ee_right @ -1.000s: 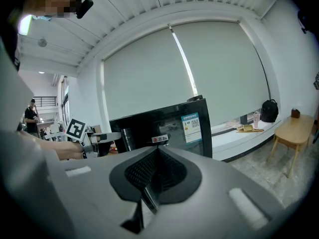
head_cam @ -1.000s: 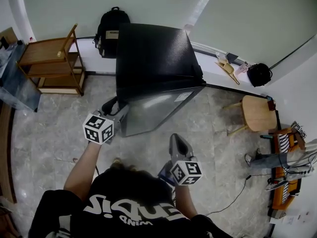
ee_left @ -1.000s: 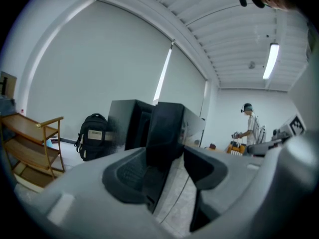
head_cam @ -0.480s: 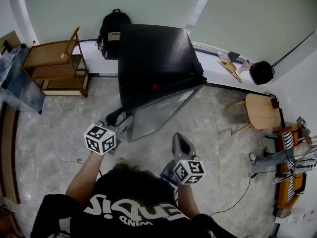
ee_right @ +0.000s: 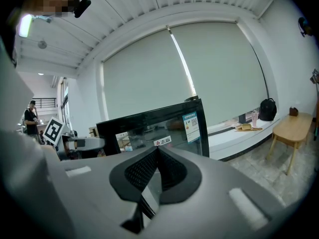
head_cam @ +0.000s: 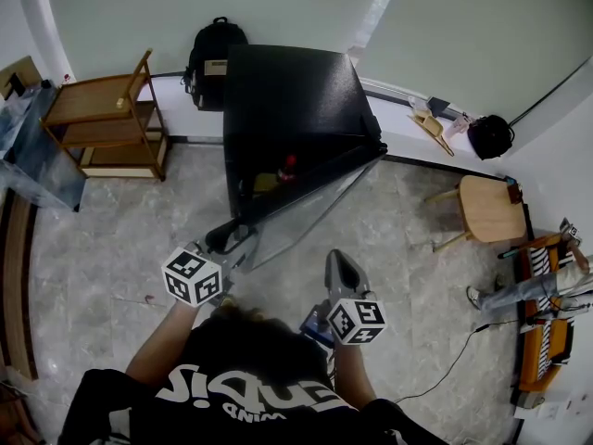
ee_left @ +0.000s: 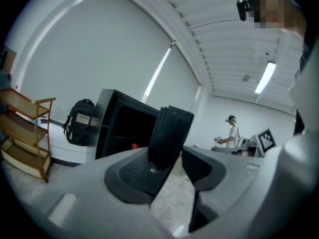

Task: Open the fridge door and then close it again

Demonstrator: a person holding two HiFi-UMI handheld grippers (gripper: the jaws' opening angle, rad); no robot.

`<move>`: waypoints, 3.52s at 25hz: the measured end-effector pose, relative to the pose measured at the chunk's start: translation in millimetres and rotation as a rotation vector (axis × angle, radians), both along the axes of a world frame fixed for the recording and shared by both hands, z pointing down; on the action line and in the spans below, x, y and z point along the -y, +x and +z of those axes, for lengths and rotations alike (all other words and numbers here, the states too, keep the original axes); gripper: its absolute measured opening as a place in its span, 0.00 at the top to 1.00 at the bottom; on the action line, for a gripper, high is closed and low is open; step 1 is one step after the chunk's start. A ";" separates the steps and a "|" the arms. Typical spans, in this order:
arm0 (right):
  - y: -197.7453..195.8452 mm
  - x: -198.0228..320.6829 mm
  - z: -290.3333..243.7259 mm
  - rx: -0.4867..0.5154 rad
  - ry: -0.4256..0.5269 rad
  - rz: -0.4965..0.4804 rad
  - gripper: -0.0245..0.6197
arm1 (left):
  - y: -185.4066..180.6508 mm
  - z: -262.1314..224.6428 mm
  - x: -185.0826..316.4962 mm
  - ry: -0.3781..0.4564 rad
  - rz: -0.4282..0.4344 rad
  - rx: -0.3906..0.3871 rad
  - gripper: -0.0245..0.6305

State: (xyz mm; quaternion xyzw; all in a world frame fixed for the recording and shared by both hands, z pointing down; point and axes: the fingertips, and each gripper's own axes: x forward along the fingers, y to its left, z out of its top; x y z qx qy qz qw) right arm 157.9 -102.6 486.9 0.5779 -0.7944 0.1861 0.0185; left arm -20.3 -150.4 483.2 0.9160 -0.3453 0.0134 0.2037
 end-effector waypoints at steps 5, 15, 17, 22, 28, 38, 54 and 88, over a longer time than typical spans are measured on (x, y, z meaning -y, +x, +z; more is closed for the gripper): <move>6.0 0.3 -1.9 -0.005 0.002 0.006 0.97 | 10.8 -2.4 -19.1 -0.019 0.035 -0.019 0.64; 14.5 1.3 0.9 0.000 0.004 0.022 0.97 | 29.7 -1.8 -46.3 -0.055 0.100 -0.035 0.65; 16.8 0.5 1.5 0.002 0.004 0.025 0.97 | 33.4 -1.9 -51.2 -0.060 0.115 -0.035 0.65; 18.8 1.6 3.5 0.001 0.004 0.027 0.97 | 40.4 -1.3 -61.4 -0.072 0.147 -0.043 0.66; 20.4 3.7 2.7 0.001 0.004 0.037 0.97 | 44.7 -2.8 -68.9 -0.092 0.164 -0.065 0.67; 18.5 5.4 2.3 -0.002 0.001 0.042 0.97 | 45.8 -3.9 -71.5 -0.095 0.173 -0.071 0.70; 15.9 13.1 0.8 0.001 0.004 0.050 0.97 | 33.8 -3.6 -57.0 -0.066 0.138 -0.078 0.68; 0.0 35.5 -1.5 -0.005 0.012 0.048 0.97 | -43.8 -4.2 67.0 0.005 -0.018 -0.104 0.77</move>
